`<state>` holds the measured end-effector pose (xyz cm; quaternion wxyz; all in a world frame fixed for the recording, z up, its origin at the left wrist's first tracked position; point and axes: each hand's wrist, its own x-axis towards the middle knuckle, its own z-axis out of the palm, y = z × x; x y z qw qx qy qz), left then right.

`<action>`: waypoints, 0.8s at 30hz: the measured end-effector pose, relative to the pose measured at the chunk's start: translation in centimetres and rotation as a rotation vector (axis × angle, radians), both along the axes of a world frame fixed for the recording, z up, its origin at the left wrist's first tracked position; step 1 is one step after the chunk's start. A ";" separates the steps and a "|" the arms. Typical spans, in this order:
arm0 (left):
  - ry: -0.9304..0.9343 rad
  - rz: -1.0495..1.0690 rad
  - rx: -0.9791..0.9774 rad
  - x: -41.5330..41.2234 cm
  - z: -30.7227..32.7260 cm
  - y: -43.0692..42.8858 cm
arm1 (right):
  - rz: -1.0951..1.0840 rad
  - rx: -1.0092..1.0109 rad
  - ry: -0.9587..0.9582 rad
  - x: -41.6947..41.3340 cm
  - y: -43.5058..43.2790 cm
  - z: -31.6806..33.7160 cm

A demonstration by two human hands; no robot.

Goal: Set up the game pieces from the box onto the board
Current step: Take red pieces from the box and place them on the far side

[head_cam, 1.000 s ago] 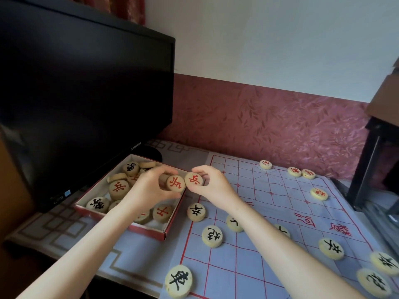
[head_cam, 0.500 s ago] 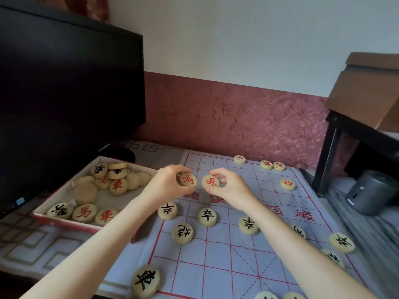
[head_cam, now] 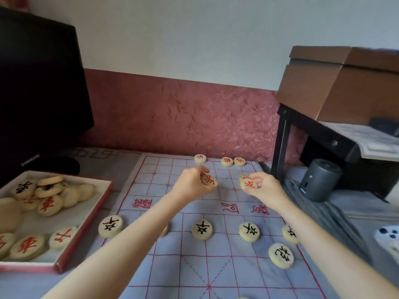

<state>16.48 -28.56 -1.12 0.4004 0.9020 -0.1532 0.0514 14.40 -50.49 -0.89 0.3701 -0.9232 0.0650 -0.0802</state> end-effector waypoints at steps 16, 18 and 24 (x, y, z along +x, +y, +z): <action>0.102 -0.023 0.025 4.9 -3.4 -8.1 | -0.141 -0.224 0.044 2.7 -6.9 -3.1; 0.096 -0.024 0.030 5.1 -3.6 -8.4 | -0.133 -0.237 0.032 2.8 -7.1 -3.5; 0.061 -0.011 0.057 5.3 -4.6 -9.0 | -0.101 -0.234 -0.004 2.7 -7.3 -3.7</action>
